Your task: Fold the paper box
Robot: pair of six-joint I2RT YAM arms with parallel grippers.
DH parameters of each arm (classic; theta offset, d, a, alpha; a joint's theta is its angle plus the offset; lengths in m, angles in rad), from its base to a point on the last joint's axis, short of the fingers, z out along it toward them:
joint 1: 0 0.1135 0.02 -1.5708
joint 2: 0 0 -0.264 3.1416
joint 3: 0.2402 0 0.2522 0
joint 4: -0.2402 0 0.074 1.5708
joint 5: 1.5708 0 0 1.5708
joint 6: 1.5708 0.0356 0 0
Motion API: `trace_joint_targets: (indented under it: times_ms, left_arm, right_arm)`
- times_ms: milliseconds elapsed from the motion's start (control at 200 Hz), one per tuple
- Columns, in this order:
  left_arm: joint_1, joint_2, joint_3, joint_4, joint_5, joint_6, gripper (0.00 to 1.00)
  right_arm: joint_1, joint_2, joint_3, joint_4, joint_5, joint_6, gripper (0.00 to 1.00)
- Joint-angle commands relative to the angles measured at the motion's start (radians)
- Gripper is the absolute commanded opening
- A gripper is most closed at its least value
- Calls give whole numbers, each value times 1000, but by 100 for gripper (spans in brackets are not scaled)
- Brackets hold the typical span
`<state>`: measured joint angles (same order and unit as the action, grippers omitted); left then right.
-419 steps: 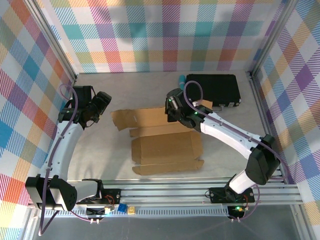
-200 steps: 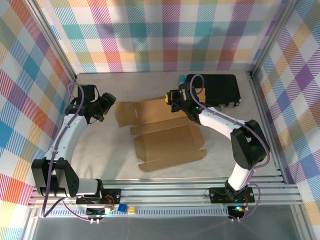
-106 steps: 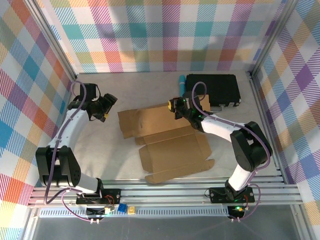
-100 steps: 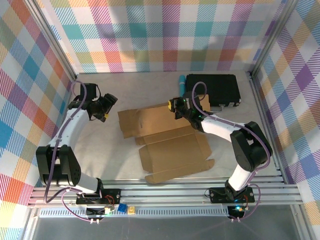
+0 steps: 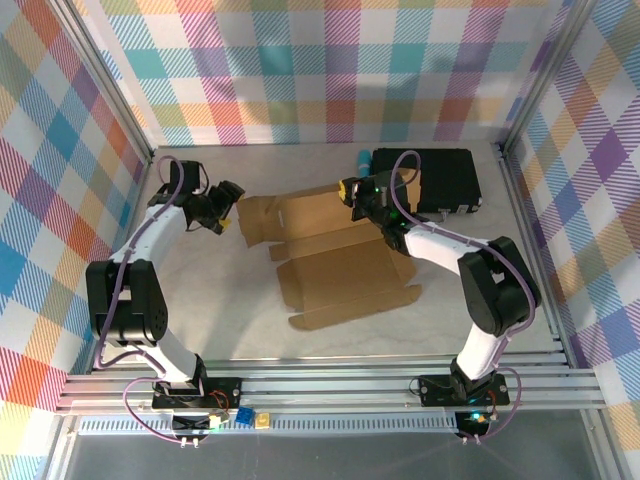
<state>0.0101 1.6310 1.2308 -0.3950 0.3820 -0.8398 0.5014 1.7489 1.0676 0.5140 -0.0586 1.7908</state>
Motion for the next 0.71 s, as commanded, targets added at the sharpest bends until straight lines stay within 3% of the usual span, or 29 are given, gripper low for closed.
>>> trace_joint_targets:
  times_ms: [0,350,585,700]
  left_arm:
    - [13,35,29,39,44,31,74]
    - [23,27,3,75,38,23,78]
    - [94,3,10,76,44,16,82]
    - [119,24,13,108,106,27,80]
  right_arm:
    - [-8,17,14,156,-32,-4,0]
    - [-11,23,-15,187,-48,-6,0]
    - [-13,19,-32,172,-50,-5,0]
    - [-15,21,-20,160,-55,-8,0]
